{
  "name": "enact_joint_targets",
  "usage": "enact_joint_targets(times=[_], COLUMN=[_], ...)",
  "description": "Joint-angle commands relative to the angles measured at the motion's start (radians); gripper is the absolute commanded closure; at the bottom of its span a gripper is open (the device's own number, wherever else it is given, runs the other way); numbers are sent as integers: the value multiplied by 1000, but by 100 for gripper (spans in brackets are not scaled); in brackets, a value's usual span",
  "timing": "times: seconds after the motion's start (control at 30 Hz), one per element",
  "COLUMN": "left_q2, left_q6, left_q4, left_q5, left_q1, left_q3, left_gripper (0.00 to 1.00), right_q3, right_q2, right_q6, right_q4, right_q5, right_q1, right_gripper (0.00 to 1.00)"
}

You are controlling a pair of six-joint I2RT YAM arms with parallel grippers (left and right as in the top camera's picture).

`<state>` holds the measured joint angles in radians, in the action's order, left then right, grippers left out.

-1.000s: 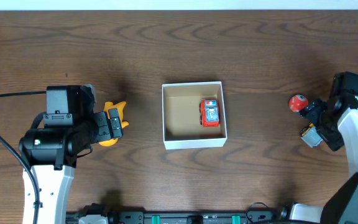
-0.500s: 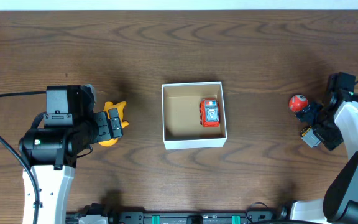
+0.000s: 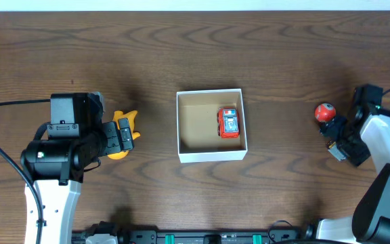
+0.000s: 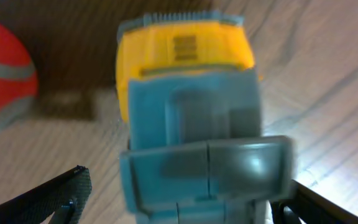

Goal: Pack container
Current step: 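Lower the right gripper and grasp the yellow-and-grey truck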

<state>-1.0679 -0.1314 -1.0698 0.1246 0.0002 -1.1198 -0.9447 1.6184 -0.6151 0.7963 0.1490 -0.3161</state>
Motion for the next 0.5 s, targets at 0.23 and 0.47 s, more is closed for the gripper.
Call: enact_joint_targets(times=[0.23, 0.47], left_q2=[2, 2], left_q6=[-5, -5], left_q4=[-3, -3], left_q5=[-1, -1], left_q1=[7, 7], left_q3=[-14, -14], left_gripper=[2, 2], right_q3=[42, 42], right_q2=[6, 6], right_q6=[68, 71], right_q4=[-39, -38], right_q5=[-19, -31], right_q1=[-6, -6], right_gripper=[9, 15])
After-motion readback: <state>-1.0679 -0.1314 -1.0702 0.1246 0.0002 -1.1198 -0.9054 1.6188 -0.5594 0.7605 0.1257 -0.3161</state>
